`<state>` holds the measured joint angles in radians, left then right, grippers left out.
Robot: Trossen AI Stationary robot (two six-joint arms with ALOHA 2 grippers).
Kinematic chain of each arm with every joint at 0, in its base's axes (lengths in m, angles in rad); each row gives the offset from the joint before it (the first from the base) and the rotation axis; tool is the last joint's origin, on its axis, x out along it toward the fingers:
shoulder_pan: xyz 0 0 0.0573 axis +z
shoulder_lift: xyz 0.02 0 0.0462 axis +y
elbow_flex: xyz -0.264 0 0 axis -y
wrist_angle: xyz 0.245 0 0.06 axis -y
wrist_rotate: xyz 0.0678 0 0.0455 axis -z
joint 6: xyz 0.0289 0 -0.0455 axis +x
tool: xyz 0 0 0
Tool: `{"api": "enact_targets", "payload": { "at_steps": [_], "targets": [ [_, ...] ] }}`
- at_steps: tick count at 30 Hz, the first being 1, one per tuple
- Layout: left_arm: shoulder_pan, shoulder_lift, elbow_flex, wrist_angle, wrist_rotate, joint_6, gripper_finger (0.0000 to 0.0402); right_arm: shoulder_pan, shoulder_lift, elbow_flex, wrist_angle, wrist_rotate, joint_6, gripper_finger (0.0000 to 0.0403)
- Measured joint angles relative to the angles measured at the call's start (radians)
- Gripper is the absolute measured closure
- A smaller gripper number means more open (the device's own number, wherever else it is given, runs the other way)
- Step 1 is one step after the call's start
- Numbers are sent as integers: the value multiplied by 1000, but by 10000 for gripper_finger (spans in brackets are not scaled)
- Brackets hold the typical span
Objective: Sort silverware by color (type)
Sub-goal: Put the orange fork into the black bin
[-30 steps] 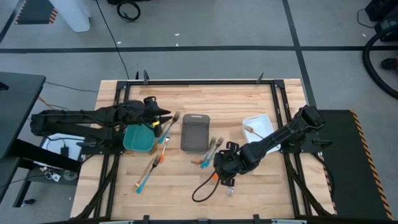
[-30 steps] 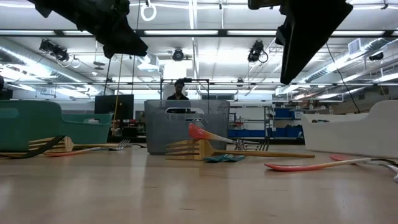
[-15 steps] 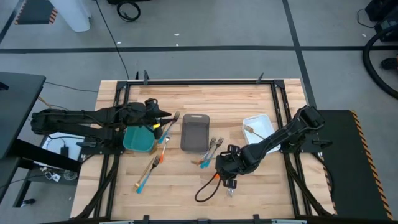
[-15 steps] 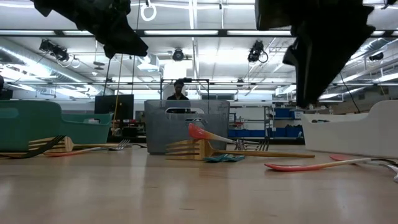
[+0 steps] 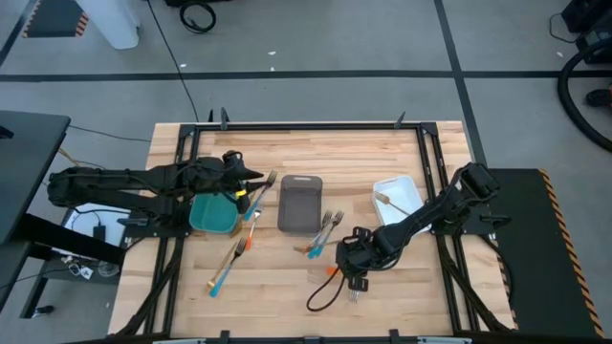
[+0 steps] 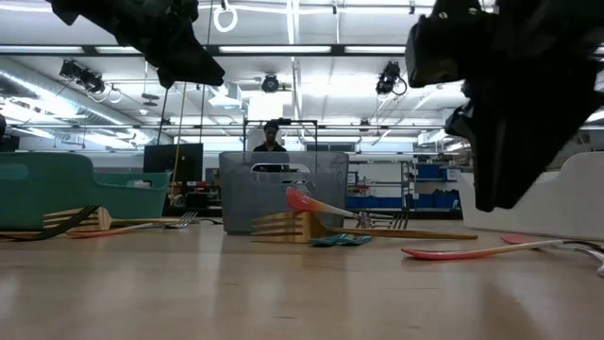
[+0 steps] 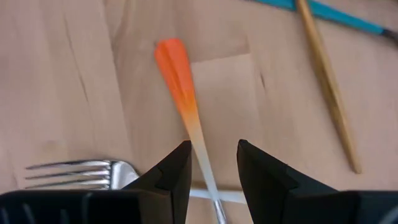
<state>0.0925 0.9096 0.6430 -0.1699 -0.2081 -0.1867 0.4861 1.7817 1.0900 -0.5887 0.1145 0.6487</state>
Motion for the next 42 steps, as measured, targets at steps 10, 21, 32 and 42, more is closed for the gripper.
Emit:
{"api": "enact_targets", "payload": {
  "at_steps": [10,21,32,42],
  "targets": [
    [0,0,0,-1,0,14,271,58,0,-99,87,42,-23,268],
    [0,0,0,-1,0,16,271,61,-4,-138,107,28,6,316],
    [0,0,0,-9,0,18,271,61,-4,-138,100,23,6,391],
    [0,0,0,-8,0,18,271,41,2,-70,25,18,-26,391]
  ]
}}
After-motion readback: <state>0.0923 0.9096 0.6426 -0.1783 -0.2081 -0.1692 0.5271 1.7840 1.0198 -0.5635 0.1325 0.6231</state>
